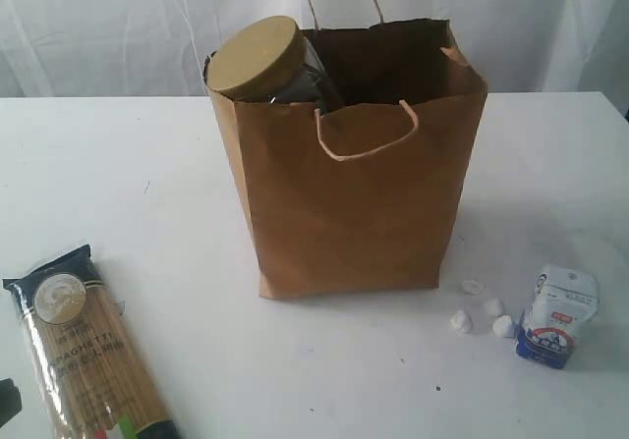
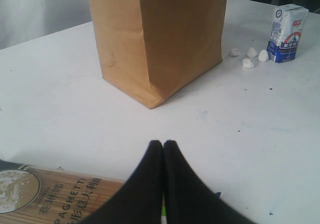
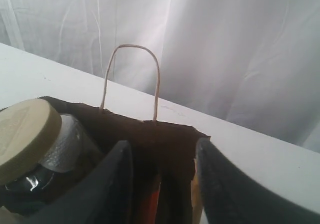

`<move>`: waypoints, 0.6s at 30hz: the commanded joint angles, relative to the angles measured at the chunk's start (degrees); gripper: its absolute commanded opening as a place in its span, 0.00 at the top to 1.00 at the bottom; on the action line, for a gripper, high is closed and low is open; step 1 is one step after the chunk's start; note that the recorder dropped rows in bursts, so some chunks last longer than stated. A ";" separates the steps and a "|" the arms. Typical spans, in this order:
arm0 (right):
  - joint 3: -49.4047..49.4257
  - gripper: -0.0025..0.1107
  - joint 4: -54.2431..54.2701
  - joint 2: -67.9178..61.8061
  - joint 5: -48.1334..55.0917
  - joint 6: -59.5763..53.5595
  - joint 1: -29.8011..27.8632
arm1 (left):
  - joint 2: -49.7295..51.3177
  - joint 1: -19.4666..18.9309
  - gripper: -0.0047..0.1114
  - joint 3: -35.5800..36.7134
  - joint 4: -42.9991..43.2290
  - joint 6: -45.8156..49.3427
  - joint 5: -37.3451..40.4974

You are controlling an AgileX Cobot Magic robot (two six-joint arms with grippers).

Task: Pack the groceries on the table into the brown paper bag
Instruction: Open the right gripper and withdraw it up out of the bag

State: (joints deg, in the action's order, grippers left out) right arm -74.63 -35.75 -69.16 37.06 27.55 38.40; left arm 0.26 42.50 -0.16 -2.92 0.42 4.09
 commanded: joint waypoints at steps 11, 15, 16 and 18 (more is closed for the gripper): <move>1.11 0.63 -10.48 15.39 13.96 10.39 -0.14 | -0.26 -0.05 0.96 0.16 -0.06 0.05 0.31; 2.89 0.63 -11.22 19.06 24.35 9.99 -0.14 | -0.26 -0.05 0.96 0.16 -0.06 0.05 0.31; 3.79 0.63 -11.34 20.11 27.13 9.86 -0.14 | -0.26 -0.05 0.96 0.16 -0.06 0.05 0.31; 5.45 0.63 -11.46 22.07 29.70 9.76 -0.14 | -0.26 -0.05 0.96 0.16 -0.06 0.05 0.31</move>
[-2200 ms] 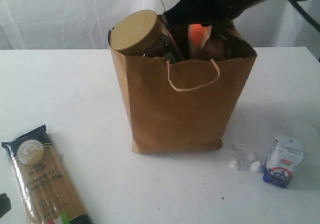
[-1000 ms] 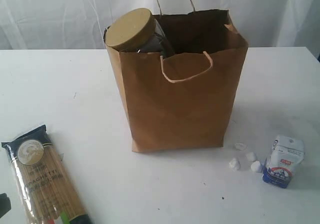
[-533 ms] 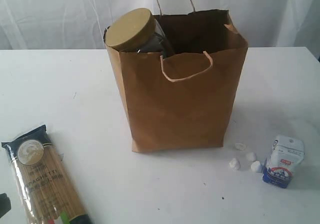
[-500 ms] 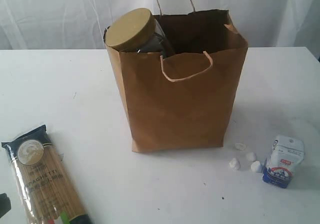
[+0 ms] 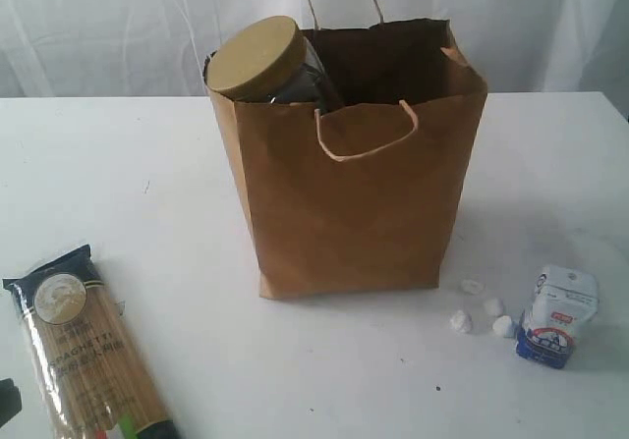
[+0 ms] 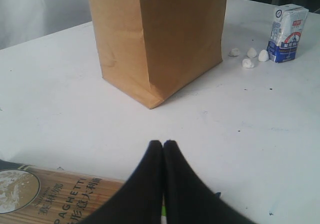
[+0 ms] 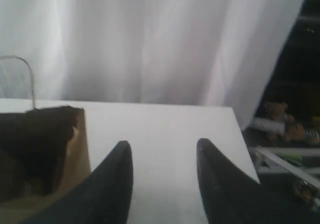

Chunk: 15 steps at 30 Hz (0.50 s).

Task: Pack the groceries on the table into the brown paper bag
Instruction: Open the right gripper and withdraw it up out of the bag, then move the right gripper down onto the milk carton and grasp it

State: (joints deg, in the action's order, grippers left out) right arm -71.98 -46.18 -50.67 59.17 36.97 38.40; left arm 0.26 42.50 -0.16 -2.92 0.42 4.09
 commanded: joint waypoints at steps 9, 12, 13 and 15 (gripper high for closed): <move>14.47 0.63 6.03 10.60 10.79 0.36 -0.14 | -0.26 -0.05 0.96 0.16 -0.06 0.05 0.31; 19.34 0.63 10.31 10.60 10.79 0.36 -0.14 | -0.26 -0.05 0.96 0.16 -0.06 0.05 0.31; 20.94 0.63 11.92 10.37 10.79 0.36 -0.14 | -0.26 -0.05 0.96 0.16 -0.06 0.05 0.31; 23.79 0.63 15.00 9.74 10.79 0.36 -0.14 | -0.26 -0.05 0.96 0.16 -0.06 0.05 0.31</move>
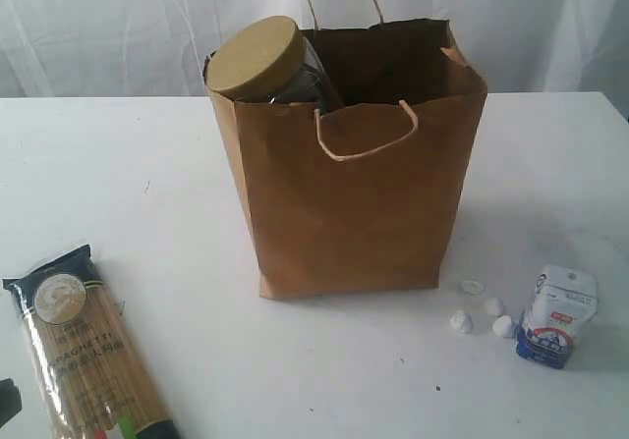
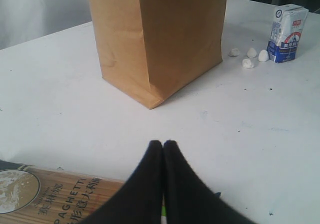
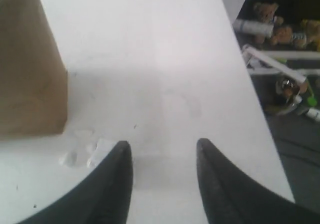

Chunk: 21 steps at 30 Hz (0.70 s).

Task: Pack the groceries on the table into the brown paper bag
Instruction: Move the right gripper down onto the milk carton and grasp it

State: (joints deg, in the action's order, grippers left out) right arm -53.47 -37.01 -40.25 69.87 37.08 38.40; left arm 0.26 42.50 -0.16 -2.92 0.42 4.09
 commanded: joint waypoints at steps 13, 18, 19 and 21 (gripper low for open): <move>12.88 0.40 9.60 -10.87 -20.35 4.25 -1.58 | -0.26 -0.05 0.96 0.16 -0.06 0.05 0.31; 12.88 0.31 9.98 -15.88 -19.82 5.19 -6.98 | -0.26 -0.05 0.96 0.16 -0.06 0.05 0.31; 12.88 0.31 10.40 -16.83 -20.09 5.19 -8.23 | -0.26 -0.05 0.96 0.16 -0.06 0.05 0.31; 12.88 0.31 11.00 -18.47 -21.43 5.19 -10.24 | -0.26 -0.05 0.96 0.16 -0.06 0.05 0.31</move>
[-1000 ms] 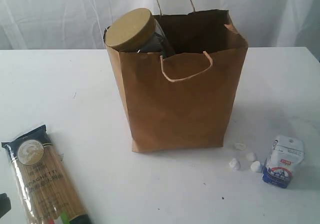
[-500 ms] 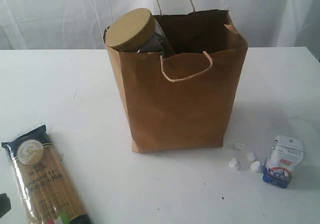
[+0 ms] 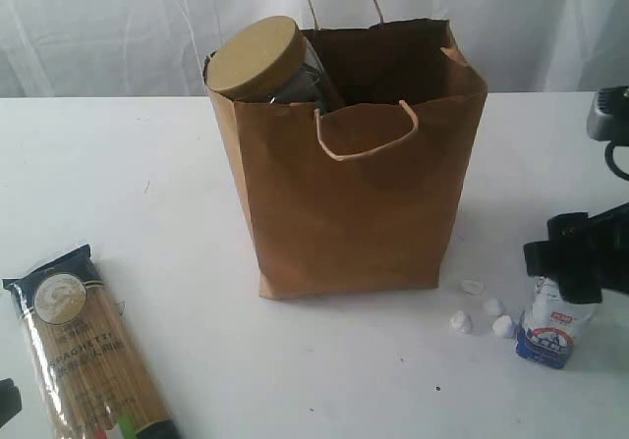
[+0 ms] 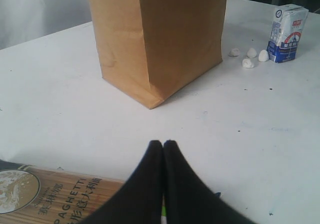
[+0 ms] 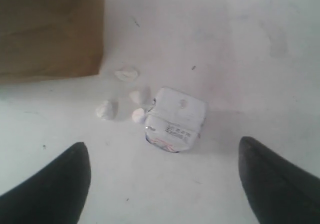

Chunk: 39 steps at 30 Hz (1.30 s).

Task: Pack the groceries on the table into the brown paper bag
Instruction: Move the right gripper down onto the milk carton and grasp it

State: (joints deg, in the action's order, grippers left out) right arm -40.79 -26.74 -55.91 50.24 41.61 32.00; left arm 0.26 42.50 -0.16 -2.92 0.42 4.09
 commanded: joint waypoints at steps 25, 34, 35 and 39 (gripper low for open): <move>0.20 0.31 6.14 -25.44 -14.77 0.66 -12.63 | -0.26 -0.05 0.96 0.16 -0.06 0.05 0.31; 0.20 0.39 6.14 -26.53 -17.21 0.66 -12.63 | -0.26 -0.05 0.96 0.16 -0.06 0.05 0.31; 0.20 0.46 6.14 -26.53 -16.73 0.66 -12.63 | -0.26 -0.05 0.96 0.16 -0.06 0.05 0.31; 0.44 0.74 6.14 -26.53 -16.53 0.56 -13.27 | -0.26 -0.05 0.96 0.16 -0.06 0.05 0.31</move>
State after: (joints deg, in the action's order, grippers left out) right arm -40.79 -20.33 -82.27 33.69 42.05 19.46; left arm 0.26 42.50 -0.16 -2.92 0.42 4.09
